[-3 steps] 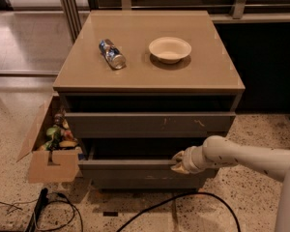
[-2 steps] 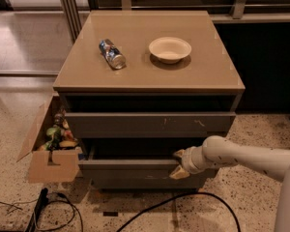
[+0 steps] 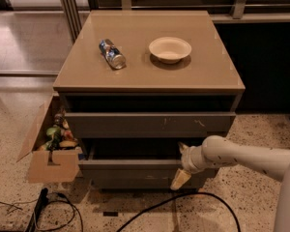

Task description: Open middle drawer

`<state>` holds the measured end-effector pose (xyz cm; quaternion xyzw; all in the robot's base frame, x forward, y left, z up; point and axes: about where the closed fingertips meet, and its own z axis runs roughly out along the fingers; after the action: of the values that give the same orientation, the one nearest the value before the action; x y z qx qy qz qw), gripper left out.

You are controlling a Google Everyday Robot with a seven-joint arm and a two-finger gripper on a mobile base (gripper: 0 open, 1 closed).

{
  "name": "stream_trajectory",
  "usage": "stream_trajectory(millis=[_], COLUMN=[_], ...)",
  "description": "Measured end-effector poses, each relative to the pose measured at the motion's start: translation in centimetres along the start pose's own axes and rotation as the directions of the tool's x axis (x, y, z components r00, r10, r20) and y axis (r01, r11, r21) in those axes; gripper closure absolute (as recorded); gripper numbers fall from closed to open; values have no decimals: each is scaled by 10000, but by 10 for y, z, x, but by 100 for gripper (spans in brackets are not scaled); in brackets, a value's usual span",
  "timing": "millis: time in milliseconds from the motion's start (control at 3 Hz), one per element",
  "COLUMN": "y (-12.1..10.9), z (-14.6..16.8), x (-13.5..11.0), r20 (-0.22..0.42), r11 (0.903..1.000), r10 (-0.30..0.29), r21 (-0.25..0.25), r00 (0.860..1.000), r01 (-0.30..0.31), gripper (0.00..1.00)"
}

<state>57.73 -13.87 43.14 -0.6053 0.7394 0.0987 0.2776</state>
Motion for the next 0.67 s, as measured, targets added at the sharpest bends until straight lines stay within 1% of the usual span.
stream_trajectory(millis=[333,667], y=[8,45], z=[1,-9], x=[5,30], r20=[308,1124], r11=[9995,9970], r10=[45,173], r21=[-298,-767], r00=[9995,9935], r01=[-36,-87], gripper=[12,43])
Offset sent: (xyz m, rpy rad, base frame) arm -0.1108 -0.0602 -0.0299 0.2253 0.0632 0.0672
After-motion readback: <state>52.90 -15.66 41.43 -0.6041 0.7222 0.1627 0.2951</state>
